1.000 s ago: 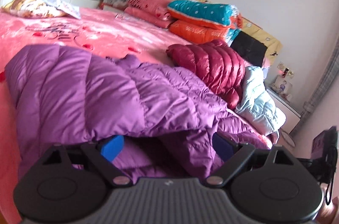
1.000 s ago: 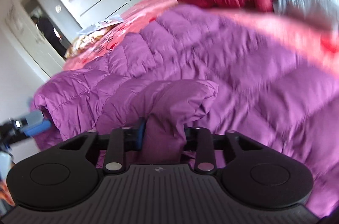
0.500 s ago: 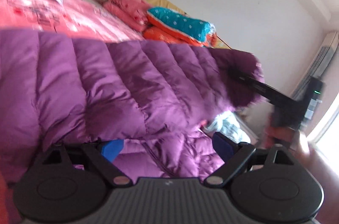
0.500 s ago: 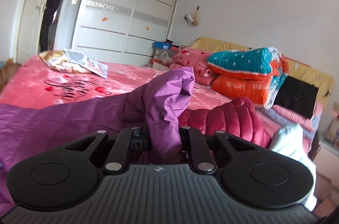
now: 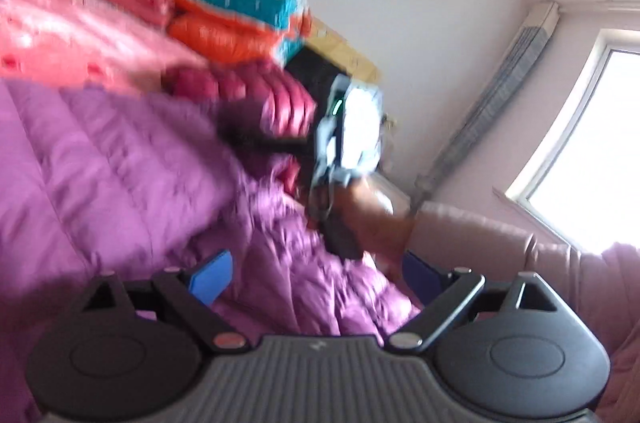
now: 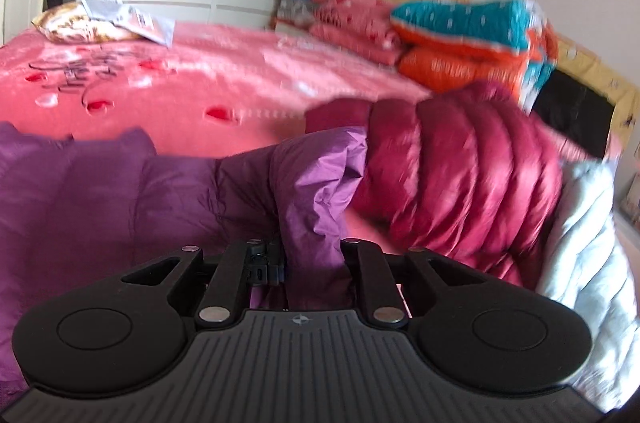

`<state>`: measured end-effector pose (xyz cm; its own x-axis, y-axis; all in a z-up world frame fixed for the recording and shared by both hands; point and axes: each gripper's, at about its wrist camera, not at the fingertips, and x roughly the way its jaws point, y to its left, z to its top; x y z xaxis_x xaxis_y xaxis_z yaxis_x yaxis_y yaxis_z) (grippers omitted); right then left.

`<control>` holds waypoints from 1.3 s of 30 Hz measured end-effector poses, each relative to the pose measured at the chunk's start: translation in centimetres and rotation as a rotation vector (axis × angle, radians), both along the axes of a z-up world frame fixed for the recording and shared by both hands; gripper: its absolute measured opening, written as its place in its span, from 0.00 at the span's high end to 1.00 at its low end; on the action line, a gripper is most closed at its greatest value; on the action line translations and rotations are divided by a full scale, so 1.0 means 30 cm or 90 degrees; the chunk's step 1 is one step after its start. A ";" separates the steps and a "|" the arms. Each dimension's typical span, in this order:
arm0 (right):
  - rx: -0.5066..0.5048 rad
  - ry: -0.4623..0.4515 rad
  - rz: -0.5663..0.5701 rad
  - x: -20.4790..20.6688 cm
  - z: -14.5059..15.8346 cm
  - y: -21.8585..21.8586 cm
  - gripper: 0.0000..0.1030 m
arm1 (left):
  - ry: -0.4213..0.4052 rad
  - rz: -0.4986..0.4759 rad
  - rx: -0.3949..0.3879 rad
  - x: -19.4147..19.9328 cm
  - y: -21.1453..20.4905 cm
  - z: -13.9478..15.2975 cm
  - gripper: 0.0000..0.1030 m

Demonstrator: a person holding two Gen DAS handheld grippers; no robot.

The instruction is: Fold large clothes

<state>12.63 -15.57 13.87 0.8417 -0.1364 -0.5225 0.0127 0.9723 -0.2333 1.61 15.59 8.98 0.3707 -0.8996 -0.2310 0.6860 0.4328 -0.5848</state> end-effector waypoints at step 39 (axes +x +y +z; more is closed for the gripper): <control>0.090 0.015 0.036 0.083 -0.178 0.124 0.00 | -0.070 0.398 0.318 0.186 0.109 -0.128 0.05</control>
